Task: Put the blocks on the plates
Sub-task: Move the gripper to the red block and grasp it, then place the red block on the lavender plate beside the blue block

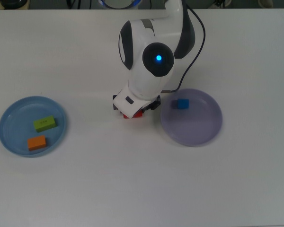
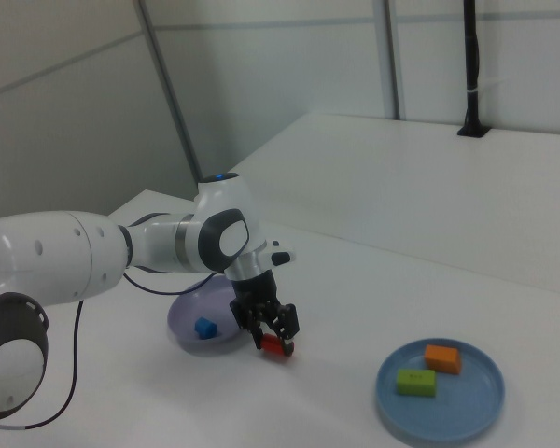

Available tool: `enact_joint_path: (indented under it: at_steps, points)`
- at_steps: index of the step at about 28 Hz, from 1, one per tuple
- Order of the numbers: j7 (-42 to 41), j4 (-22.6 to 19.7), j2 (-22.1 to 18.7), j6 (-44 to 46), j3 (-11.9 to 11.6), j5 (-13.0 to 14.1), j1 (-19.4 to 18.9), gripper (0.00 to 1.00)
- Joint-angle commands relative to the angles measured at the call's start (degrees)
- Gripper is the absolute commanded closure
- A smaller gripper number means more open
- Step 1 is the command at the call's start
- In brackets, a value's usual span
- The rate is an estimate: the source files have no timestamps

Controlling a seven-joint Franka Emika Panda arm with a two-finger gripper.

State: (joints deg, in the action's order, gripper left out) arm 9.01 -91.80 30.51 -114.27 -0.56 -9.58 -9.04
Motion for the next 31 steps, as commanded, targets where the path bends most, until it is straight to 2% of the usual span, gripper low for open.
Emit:
enact_joint_path:
  at_steps: [1, 2, 3, 6, 7, 13, 19, 24, 27, 29, 31]
  points:
    - [-1.8, -0.4, -0.4, -1.0, -0.1, -0.7, 0.5, 0.91]
    - [-1.8, -0.2, -0.7, -1.0, -0.1, -0.7, 0.5, 0.98]
    - [-1.9, 0.0, -0.9, -1.0, -0.1, -0.7, 0.6, 1.00]
    - [-1.8, 0.1, -1.8, -0.7, -0.1, -0.4, 1.3, 1.00]
    - [-1.8, 0.2, -3.3, -0.6, -0.1, 0.0, 1.7, 0.99]
    - [-0.4, 0.7, -6.1, -0.4, 1.3, 0.4, 0.3, 0.99]
    - [7.7, 1.3, -5.5, -1.6, 3.5, -0.8, -3.5, 0.98]
    - [10.3, 1.2, -5.0, -3.1, 3.6, -0.8, -6.9, 0.97]
    - [13.0, 1.2, -3.4, -6.5, 3.6, -0.8, -7.6, 0.97]
    - [13.7, 1.2, -2.6, -7.7, 3.5, -1.5, -8.1, 0.93]
    - [15.1, 1.2, -1.3, -8.6, 3.6, -3.5, -8.5, 0.86]
